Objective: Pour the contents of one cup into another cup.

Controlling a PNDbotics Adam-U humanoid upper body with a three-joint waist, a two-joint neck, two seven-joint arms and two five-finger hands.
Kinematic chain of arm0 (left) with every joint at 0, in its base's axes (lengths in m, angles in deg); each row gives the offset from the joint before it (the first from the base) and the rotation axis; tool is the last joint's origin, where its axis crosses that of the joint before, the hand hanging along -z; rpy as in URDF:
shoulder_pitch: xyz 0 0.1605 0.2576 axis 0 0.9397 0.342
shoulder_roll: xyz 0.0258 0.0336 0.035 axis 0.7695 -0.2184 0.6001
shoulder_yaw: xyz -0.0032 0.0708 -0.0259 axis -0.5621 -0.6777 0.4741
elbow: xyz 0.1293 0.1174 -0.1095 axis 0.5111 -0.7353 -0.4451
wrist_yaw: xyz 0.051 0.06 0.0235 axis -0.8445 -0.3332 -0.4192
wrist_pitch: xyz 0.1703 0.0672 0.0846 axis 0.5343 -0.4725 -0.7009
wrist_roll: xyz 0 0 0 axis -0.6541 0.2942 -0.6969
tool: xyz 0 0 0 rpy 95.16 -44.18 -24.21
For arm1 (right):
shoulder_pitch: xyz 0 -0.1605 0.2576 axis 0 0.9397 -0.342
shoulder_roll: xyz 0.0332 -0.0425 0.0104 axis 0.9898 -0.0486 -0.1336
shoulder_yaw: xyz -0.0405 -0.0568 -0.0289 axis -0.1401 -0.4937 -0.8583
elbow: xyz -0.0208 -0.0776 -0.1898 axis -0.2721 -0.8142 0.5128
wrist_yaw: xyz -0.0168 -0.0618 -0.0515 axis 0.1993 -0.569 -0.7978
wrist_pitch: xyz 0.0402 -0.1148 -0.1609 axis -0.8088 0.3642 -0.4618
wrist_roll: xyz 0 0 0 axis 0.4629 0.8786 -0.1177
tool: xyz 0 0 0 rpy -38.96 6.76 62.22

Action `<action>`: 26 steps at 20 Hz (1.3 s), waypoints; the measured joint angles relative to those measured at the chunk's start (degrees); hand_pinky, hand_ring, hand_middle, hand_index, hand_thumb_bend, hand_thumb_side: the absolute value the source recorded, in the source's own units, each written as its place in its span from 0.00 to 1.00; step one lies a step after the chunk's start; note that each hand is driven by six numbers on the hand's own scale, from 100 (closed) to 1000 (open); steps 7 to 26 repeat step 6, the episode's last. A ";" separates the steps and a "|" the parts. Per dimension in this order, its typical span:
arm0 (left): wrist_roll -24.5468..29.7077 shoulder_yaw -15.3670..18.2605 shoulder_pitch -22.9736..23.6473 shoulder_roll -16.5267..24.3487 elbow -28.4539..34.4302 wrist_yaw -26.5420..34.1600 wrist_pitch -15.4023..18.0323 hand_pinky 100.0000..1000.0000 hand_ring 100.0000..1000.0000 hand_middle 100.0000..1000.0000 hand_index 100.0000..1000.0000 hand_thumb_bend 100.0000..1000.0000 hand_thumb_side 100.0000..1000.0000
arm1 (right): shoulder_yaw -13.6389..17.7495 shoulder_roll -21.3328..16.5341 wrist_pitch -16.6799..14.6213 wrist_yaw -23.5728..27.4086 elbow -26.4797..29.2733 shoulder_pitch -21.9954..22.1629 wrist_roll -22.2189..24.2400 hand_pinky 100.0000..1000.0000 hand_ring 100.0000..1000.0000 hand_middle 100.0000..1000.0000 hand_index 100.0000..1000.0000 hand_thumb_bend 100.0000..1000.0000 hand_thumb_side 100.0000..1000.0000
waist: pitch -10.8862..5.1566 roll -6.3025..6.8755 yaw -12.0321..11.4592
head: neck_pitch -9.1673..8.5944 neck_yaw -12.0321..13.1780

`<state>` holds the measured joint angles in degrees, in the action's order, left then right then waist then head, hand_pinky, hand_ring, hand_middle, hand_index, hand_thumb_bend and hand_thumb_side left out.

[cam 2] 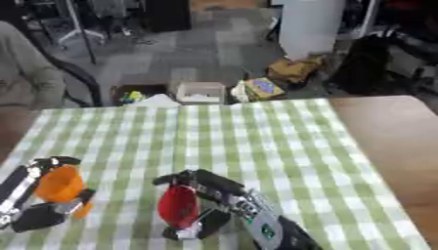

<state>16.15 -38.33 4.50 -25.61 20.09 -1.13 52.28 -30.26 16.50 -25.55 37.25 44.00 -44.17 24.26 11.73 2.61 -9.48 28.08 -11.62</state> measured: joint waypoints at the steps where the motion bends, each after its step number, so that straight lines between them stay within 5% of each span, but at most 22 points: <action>1: 0.19 0.04 0.41 0.37 1.14 -0.28 0.17 0.53 0.49 0.56 0.87 0.37 0.67 | 0.22 -0.30 -0.24 -0.78 0.01 0.25 -0.62 0.77 0.71 0.71 0.96 0.65 0.49 | 0.00 -0.08 0.03 | 0.00 0.03; 6: 1.93 0.73 2.58 2.62 7.37 -3.81 0.86 0.60 0.57 0.64 0.88 0.52 0.74 | 1.41 -2.75 -0.27 -1.82 2.21 1.67 -2.15 0.76 0.70 0.70 0.95 0.66 0.51 | 0.00 -0.63 0.19 | 0.00 0.32; 26: 1.93 0.73 2.58 2.62 7.37 -3.81 0.86 0.60 0.57 0.64 0.88 0.52 0.74 | 1.41 -2.75 -0.27 -1.82 2.21 1.67 -2.15 0.76 0.70 0.70 0.95 0.66 0.51 | 0.00 -0.63 0.19 | 0.00 0.32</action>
